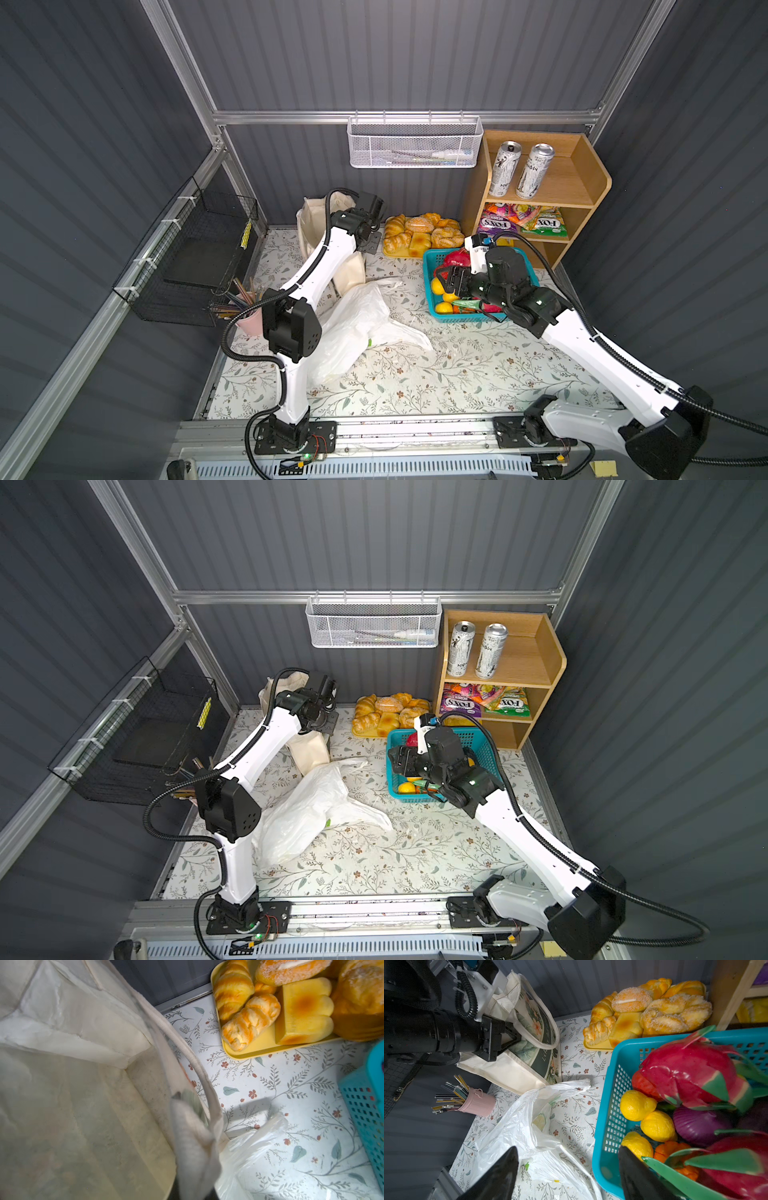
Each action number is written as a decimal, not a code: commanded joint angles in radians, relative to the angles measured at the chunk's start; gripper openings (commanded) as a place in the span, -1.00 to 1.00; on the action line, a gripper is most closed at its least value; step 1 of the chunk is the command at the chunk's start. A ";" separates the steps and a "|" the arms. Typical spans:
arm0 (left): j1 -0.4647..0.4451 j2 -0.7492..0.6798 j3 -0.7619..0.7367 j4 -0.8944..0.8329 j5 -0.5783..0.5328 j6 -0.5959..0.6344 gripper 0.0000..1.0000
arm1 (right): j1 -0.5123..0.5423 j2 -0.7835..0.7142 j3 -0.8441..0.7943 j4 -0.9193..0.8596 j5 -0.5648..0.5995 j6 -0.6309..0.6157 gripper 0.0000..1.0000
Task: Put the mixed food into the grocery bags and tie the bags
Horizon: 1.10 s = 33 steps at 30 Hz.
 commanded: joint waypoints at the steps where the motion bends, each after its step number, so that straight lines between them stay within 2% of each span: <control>1: -0.003 -0.075 -0.014 0.022 0.088 0.013 -1.00 | 0.003 0.003 0.016 -0.009 0.004 -0.013 0.47; 13: -0.059 -0.147 -0.133 0.015 0.222 0.033 -1.00 | 0.003 0.110 0.136 -0.016 0.000 -0.007 0.52; 14: -0.060 -0.149 -0.136 0.015 0.225 0.034 -0.91 | 0.003 0.121 0.146 -0.016 -0.001 -0.004 0.54; 16: -0.060 -0.159 -0.138 0.030 0.227 0.031 -0.40 | 0.003 0.140 0.168 -0.022 -0.003 -0.003 0.56; 19: -0.060 -0.198 -0.149 0.094 0.224 0.020 0.17 | 0.003 0.169 0.211 -0.044 -0.005 -0.004 0.62; 23: -0.051 -0.252 -0.121 0.174 0.216 -0.021 0.57 | 0.002 0.189 0.256 -0.061 0.000 -0.003 0.67; 26: -0.017 -0.307 -0.121 0.235 0.229 -0.078 0.76 | 0.002 0.212 0.300 -0.095 0.004 -0.004 0.68; 30: 0.124 -0.399 -0.206 0.305 0.256 -0.212 0.85 | 0.001 0.275 0.406 -0.143 -0.004 -0.017 0.68; 33: 0.196 -0.429 -0.258 0.275 0.183 -0.228 0.87 | 0.003 0.359 0.549 -0.205 -0.030 -0.028 0.67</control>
